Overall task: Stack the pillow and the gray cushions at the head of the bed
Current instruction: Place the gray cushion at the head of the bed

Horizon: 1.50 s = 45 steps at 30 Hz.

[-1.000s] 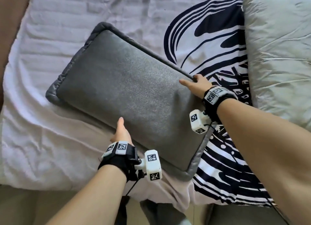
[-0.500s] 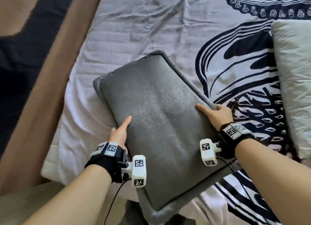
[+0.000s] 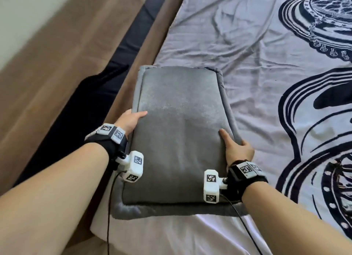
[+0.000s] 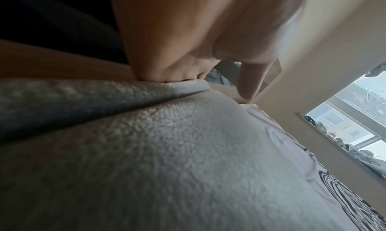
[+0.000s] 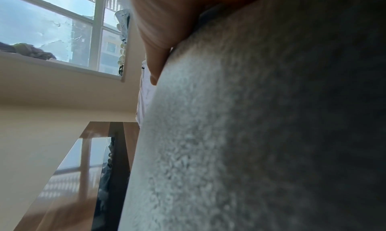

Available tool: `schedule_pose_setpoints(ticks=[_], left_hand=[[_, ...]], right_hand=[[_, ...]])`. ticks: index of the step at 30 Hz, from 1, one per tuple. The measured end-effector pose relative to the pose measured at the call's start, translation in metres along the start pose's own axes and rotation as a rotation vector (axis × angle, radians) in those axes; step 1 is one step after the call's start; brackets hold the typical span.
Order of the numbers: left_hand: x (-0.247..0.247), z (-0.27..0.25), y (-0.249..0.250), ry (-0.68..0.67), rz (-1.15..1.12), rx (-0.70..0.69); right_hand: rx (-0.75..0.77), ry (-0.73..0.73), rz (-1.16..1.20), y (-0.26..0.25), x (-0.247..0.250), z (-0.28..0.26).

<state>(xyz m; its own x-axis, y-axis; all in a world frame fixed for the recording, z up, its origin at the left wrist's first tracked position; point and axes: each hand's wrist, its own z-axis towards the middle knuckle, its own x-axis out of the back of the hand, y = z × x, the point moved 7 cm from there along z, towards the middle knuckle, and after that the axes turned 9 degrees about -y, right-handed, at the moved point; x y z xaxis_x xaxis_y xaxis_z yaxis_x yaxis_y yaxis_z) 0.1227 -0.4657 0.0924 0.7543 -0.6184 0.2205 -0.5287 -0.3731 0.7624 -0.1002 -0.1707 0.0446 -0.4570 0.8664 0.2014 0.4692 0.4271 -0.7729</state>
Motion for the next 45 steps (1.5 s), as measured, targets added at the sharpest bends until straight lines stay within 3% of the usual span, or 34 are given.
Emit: schedule_pose_setpoints(ticks=[3,11,13,16,22,25,30,32,37,45], left_hand=[[0.026,0.015,0.011,-0.012,0.097,0.005],[0.086,0.073,-0.063,0.096,0.226,0.117],[0.085,0.08,-0.08,0.11,0.258,0.195],[0.083,0.078,-0.077,0.165,0.183,0.208],[0.067,0.056,-0.066,0.187,-0.019,0.201],[0.032,0.035,-0.059,0.084,-0.217,0.235],[-0.046,0.006,-0.051,-0.126,-0.248,0.208],[-0.072,-0.006,-0.05,-0.16,-0.261,0.199],[-0.138,-0.039,-0.052,-0.215,-0.239,0.2],[-0.268,-0.131,-0.025,-0.29,-0.222,0.186]], right_hand=[[-0.025,0.004,0.02,0.003,-0.048,-0.004],[-0.221,-0.086,-0.071,0.069,-0.142,-0.007],[-0.307,-0.04,-0.066,0.077,-0.143,-0.001],[-0.395,-0.052,-0.065,0.069,-0.141,0.005],[-0.36,-0.068,-0.119,0.038,-0.122,0.003],[-0.319,-0.101,-0.09,0.026,-0.106,-0.002],[-0.293,-0.035,0.029,0.022,-0.049,0.003],[-0.308,0.002,0.07,0.041,-0.014,0.024],[-0.32,0.063,0.277,0.035,0.077,-0.004],[-0.316,0.145,0.456,0.038,0.275,-0.037]])
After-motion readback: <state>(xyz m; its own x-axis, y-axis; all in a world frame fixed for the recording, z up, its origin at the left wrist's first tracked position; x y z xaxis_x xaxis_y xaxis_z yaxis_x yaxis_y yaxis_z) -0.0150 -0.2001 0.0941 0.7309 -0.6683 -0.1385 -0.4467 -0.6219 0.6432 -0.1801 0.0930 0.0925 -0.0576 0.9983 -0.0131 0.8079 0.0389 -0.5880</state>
